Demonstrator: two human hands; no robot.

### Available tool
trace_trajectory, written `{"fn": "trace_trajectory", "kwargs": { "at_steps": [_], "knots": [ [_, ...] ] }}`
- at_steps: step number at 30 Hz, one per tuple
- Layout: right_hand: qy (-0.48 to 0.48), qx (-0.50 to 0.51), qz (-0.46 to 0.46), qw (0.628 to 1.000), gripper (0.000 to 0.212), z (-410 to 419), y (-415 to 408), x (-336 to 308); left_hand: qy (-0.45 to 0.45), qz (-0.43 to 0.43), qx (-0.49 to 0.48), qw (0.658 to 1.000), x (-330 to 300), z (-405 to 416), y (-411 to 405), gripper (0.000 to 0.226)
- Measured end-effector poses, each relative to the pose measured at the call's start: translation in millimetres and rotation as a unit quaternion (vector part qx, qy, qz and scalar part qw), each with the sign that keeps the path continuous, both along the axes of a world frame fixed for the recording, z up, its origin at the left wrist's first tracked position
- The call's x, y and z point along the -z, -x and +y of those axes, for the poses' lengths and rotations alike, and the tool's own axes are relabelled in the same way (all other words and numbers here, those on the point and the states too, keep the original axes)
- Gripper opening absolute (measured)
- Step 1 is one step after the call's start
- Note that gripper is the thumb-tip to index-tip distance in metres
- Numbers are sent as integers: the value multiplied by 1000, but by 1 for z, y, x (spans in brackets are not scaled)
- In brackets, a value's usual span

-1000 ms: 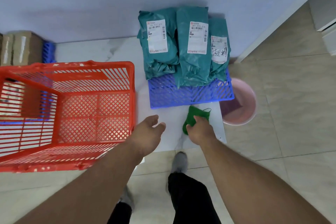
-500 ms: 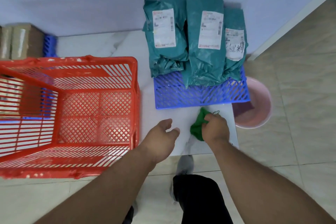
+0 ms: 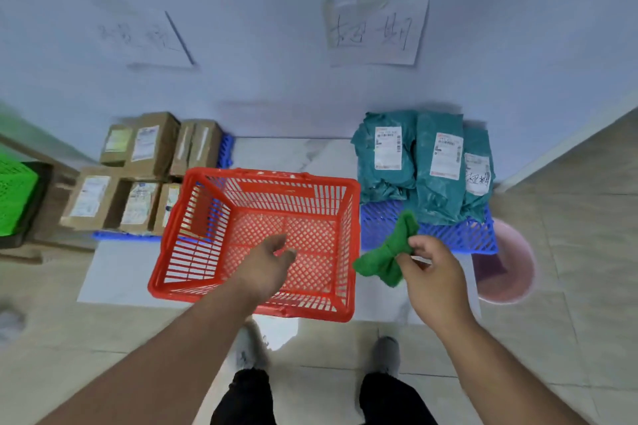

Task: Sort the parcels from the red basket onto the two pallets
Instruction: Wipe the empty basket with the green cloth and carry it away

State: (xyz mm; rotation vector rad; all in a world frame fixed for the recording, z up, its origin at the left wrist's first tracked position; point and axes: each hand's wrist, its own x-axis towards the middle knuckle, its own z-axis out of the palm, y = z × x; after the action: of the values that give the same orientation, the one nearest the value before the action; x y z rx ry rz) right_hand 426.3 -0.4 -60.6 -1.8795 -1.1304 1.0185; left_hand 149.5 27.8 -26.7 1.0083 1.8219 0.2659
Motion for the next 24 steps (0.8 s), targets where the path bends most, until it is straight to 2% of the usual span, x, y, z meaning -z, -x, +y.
{"fn": "trace_trajectory", "kwargs": {
  "at_steps": [6,10,12,14,16,21,24],
  "knots": [
    [8,14,-21,1000,32,0,103,-13,-41,45,29,998,9,23,137,49],
    [19,44,-58,997,34,15,173,-5,-100,58,54,992,21,57,215,41],
    [32,46,-74,996,28,28,203,2,-127,66,74,987,27,75,240,37],
    [45,50,-88,994,21,41,225,7,-149,68,92,982,34,92,254,33],
    [44,42,-108,992,21,57,242,12,-161,105,135,972,45,106,261,42],
    [48,38,-174,983,13,100,256,33,-187,191,270,925,82,143,262,56],
    [44,43,-216,974,13,129,252,46,-206,253,303,895,104,166,257,60]
  ]
}}
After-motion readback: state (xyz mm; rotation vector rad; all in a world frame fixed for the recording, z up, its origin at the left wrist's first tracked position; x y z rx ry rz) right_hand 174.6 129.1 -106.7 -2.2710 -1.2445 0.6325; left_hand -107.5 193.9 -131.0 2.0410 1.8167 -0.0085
